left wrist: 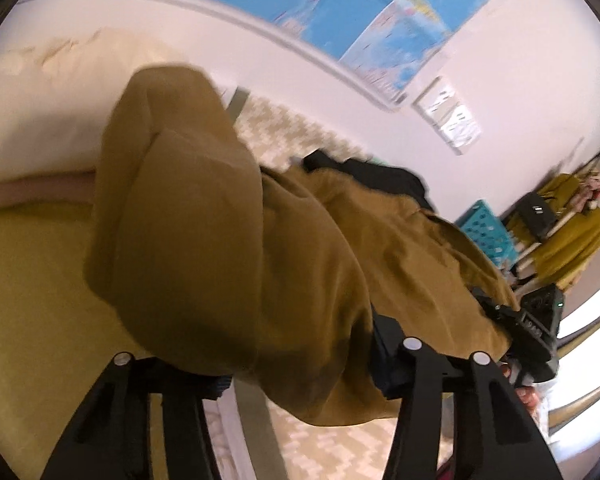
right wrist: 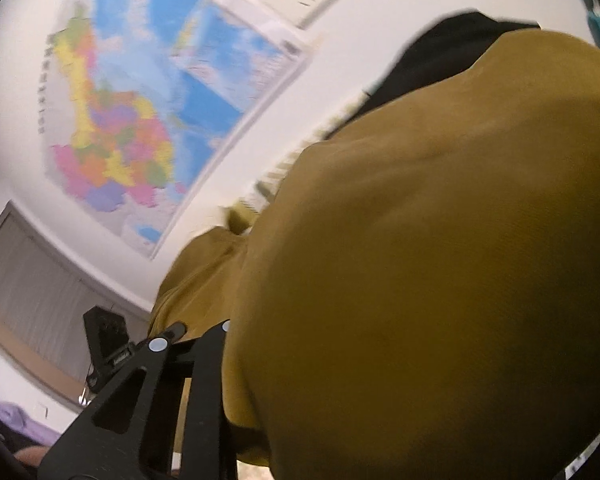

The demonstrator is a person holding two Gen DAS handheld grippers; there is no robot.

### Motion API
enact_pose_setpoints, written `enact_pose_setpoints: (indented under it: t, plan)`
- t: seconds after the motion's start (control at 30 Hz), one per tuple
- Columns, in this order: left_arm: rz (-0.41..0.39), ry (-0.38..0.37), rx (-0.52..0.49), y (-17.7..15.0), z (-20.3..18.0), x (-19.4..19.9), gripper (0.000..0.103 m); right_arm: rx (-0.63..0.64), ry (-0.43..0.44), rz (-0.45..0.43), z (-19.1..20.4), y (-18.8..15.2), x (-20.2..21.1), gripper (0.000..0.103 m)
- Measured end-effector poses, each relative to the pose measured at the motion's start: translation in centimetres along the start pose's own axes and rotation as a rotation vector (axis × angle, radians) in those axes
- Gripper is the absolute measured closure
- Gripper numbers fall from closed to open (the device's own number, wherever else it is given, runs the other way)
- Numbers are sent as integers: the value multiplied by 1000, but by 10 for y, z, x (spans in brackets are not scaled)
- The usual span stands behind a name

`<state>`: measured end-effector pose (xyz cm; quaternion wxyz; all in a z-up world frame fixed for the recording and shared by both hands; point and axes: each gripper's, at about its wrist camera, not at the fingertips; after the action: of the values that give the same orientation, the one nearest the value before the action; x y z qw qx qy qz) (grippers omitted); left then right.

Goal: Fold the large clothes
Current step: 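Hold the folded jacket with the left tool while the right tool presses it down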

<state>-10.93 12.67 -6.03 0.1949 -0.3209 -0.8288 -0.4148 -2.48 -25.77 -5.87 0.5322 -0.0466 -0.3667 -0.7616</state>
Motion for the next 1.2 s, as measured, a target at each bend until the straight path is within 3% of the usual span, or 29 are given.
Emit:
enact_pose_setpoints:
  t: [0.1, 0.17, 0.27, 0.33, 0.5, 0.57, 0.63, 0.73, 0.83, 0.97, 1.13, 1.17, 1.2]
  plan:
    - [31, -65, -44, -4, -4, 22, 54, 23, 23, 6, 10, -5, 18, 77]
    - [85, -43, -21, -10, 4, 14, 52, 16, -16, 61, 4, -15, 14, 75]
    - [180, -26, 63, -22, 33, -12, 47, -78, -63, 145, -21, -31, -6, 60]
    - [183, -61, 106, -27, 46, -18, 42, -121, -68, 161, -31, -39, -10, 54]
    - [154, -71, 79, -33, 45, -20, 34, -95, -54, 145, -24, -43, -8, 31]
    - [120, -83, 59, -35, 45, -24, 32, -95, -60, 131, -23, -41, -10, 30]
    - [70, -134, 66, -37, 50, -25, 23, -90, -67, 115, -21, -40, -12, 28]
    - [38, -121, 92, -37, 43, -26, 14, -95, -69, 102, -22, -39, -14, 28]
    - [35, -124, 99, -37, 43, -24, 14, -96, -66, 104, -24, -39, -13, 28]
    - [29, -165, 185, -31, 53, -24, 15, -95, -74, 101, -25, -39, -11, 27]
    - [47, -65, 153, -22, 36, -43, 14, -112, -77, 84, -26, -36, -14, 27]
    - [54, -37, 127, -21, 31, -45, 15, -104, -76, 85, -25, -36, -16, 35]
    - [56, -7, 114, -21, 29, -46, 26, -102, -83, 82, -26, -36, -16, 51]
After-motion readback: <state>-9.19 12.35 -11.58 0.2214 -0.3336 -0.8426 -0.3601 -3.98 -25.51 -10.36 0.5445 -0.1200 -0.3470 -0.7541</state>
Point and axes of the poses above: each gripper's, at about its wrist camera, not at the fingertips, and x roughly against the way its jaws point, z to its left, y to its top, and after that the axes turned 4 degrees about x, right-handed
